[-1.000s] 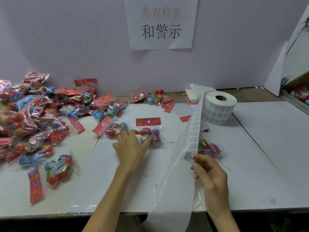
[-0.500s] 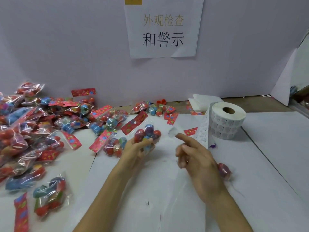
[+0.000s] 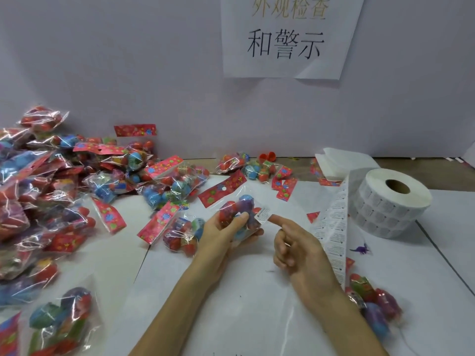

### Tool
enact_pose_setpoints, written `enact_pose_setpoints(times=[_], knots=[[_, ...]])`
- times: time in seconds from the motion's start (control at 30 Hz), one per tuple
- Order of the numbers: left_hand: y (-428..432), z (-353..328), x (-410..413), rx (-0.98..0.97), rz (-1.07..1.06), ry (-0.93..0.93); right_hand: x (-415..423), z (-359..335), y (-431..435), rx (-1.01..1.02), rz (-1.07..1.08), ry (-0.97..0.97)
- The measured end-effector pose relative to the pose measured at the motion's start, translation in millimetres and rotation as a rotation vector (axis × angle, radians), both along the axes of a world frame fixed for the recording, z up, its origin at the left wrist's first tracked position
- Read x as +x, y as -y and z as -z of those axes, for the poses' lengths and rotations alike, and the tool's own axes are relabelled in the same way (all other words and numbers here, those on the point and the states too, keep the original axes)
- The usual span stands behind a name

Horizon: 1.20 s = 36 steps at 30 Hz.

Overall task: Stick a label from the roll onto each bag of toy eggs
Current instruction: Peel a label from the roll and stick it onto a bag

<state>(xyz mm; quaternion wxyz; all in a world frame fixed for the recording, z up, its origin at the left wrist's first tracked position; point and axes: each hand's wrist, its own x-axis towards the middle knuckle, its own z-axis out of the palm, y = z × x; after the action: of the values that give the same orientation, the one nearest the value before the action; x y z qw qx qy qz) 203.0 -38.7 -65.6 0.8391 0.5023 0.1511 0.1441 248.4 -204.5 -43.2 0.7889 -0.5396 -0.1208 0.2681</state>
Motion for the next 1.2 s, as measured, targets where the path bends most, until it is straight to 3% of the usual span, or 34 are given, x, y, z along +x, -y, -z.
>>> enact_pose_setpoints(times=[0.8, 1.2], knots=[[2.6, -5.6, -2.8, 0.011, 0.035, 0.023, -5.3, 0.2, -5.4, -0.063, 0.064, -0.015], [4.7, -6.2, -2.1, 0.012, -0.045, -0.015, -4.5, -0.1, -4.9, -0.181, 0.079, 0.105]])
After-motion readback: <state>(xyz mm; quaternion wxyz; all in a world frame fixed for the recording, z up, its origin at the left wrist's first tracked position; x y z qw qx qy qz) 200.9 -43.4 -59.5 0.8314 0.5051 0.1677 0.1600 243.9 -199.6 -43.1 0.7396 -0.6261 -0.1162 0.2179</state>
